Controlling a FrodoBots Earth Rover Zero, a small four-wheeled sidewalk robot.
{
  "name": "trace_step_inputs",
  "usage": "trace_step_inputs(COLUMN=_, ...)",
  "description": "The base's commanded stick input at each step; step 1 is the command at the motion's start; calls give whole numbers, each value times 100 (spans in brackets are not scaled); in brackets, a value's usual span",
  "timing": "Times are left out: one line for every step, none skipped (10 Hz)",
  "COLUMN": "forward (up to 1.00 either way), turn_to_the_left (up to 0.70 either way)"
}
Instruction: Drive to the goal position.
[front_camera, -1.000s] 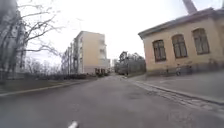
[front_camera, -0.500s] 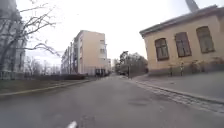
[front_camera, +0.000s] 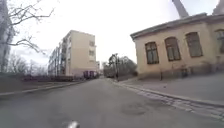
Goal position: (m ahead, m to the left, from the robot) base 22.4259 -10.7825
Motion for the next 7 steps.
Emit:
trace_step_inputs(forward=100, turn_to_the_left=0)
trace_step_inputs(forward=100, turn_to_the_left=0)
trace_step_inputs(forward=100, turn_to_the_left=0)
trace_step_inputs(forward=100, turn_to_the_left=0)
trace_step_inputs(forward=100, turn_to_the_left=0)
trace_step_inputs(forward=100, turn_to_the_left=0)
trace_step_inputs(forward=100, turn_to_the_left=0)
